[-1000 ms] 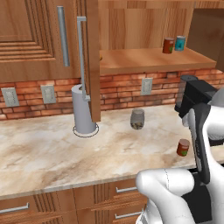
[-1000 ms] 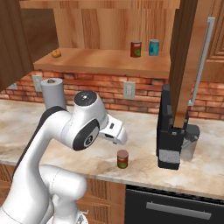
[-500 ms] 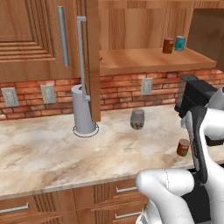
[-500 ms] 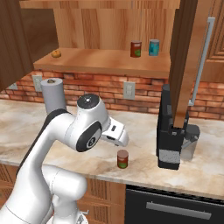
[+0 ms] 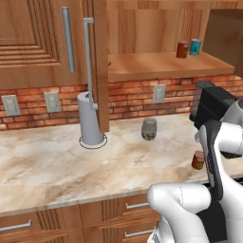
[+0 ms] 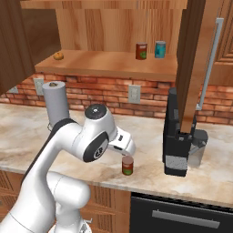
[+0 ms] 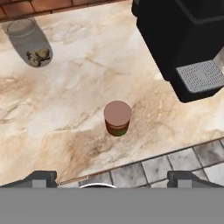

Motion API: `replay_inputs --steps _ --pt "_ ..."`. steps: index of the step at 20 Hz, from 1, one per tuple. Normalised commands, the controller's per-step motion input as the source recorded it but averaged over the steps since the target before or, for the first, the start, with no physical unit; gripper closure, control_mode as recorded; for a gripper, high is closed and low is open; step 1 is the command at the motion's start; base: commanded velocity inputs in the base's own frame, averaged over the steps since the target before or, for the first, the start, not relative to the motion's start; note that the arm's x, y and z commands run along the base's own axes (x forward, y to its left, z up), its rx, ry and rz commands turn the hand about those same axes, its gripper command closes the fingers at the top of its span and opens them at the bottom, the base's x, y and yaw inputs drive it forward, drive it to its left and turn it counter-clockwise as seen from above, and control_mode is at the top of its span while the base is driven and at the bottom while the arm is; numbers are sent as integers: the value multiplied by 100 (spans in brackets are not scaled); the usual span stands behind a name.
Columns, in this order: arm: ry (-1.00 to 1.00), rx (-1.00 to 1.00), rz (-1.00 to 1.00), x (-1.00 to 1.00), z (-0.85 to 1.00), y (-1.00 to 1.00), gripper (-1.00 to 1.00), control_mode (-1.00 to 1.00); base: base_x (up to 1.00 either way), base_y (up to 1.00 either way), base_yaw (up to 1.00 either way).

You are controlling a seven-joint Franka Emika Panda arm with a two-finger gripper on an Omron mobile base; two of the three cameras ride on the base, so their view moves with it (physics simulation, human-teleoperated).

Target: Pick the cans from the counter and place them in their designated side in the cabinet.

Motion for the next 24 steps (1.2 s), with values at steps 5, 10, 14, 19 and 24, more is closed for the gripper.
replay_inputs --steps 5,10,14,19,24 --pt "0 0 0 8 -15 -8 -100 -100 0 0 0" --pt "0 0 0 10 -13 -3 -100 -100 0 0 0" --pt "0 0 0 11 -12 0 -100 -100 0 0 0" --pt "1 0 0 13 -13 -2 -100 -100 0 0 0" --pt "5 0 0 15 -13 -3 -100 -100 0 0 0"
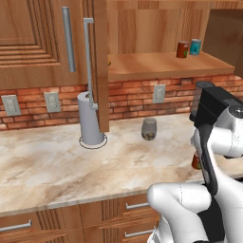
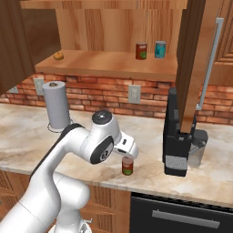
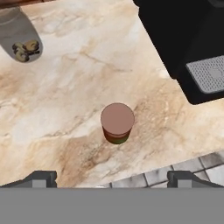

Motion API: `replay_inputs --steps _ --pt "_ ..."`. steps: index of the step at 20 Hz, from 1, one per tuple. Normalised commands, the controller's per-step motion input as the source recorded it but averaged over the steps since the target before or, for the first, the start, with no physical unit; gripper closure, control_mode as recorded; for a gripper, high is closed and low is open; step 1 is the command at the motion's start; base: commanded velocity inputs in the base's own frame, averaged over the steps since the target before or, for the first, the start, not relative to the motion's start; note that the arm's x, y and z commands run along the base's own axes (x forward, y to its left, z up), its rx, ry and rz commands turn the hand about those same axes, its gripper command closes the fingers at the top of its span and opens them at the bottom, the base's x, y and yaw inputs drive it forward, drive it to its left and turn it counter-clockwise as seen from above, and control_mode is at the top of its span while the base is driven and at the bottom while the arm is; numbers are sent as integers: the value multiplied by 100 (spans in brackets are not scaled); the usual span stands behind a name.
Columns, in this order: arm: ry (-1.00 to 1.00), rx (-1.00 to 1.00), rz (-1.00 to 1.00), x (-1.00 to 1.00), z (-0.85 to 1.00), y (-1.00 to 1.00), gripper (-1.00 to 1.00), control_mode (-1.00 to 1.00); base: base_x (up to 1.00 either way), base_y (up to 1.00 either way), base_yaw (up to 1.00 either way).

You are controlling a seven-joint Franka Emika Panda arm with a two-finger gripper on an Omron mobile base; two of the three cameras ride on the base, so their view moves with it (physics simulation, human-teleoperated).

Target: Pick the cans from the counter and place them in their designated side in the cabinet.

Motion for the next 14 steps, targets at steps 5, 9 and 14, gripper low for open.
replay_inputs --steps 5,9,14 --pt "2 0 0 13 -13 -3 -100 -100 0 0 0" --pt "0 0 0 10 -13 -6 -100 -100 0 0 0" --pt "0 0 0 8 -15 -8 -100 -100 0 0 0"
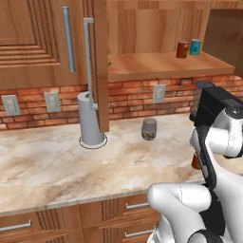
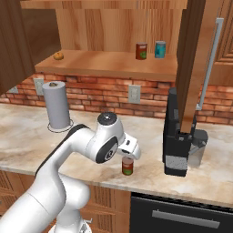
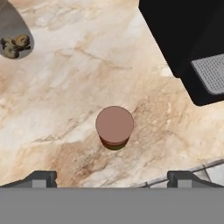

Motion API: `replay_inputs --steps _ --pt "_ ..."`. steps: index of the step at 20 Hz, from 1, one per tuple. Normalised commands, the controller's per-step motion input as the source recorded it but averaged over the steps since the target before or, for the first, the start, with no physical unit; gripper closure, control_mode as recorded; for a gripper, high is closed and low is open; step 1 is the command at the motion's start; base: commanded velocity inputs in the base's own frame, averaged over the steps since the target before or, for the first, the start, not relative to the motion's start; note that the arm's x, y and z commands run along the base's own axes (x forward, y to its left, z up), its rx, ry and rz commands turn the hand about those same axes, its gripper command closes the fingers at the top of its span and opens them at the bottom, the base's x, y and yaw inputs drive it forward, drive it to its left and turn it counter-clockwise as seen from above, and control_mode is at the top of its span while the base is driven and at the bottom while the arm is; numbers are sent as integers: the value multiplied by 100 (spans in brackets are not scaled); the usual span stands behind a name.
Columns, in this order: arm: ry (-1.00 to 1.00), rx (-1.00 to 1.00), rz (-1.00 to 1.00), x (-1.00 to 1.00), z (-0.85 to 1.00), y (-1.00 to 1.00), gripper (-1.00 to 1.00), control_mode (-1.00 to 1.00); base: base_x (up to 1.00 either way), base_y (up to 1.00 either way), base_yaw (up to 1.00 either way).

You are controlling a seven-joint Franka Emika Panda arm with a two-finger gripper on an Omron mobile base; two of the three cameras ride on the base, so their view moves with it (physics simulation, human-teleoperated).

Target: Pick the cans from the counter and place them in their designated side in the cabinet.

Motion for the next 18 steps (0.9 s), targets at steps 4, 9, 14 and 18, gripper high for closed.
replay_inputs --steps 4,9,14,18 --pt "0 0 0 9 -19 -5 -100 -100 0 0 0" --pt "0 0 0 13 -21 -3 -100 -100 0 0 0" --pt "1 0 0 21 -21 -4 -100 -100 0 0 0" --pt "1 0 0 22 -22 -7 -100 -100 0 0 0"
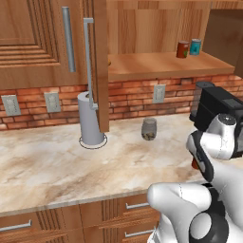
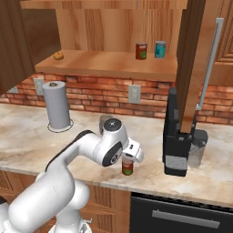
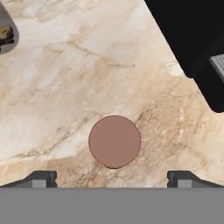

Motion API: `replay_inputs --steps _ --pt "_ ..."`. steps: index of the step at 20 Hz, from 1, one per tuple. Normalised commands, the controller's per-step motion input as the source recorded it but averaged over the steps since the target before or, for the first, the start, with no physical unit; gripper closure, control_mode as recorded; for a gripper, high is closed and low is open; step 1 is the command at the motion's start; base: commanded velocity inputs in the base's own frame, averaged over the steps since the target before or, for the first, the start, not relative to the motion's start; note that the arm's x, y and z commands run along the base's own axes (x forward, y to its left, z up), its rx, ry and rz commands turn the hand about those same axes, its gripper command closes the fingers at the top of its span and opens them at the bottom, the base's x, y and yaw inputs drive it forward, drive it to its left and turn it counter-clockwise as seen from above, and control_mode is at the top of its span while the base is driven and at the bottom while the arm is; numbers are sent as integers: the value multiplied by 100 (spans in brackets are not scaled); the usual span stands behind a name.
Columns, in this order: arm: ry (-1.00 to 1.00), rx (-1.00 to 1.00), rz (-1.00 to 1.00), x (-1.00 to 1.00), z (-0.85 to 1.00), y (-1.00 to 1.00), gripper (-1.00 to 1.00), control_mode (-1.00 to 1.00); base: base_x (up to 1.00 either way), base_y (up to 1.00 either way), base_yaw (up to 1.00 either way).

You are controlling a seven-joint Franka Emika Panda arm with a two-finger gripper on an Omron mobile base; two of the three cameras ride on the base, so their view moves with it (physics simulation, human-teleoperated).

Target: Pick the cans from the counter and place them in their designated side in the cabinet.

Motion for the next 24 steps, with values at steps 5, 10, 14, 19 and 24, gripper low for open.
replay_inputs --steps 5,10,14,19,24 --pt "1 0 0 19 -20 -6 -100 -100 0 0 0" --pt "1 0 0 15 -20 -9 -100 -100 0 0 0" --pt "1 0 0 11 -20 -13 -100 -100 0 0 0" --pt "3 0 0 11 -24 -10 -100 -100 0 0 0" --pt "4 0 0 17 -26 -1 -100 -100 0 0 0"
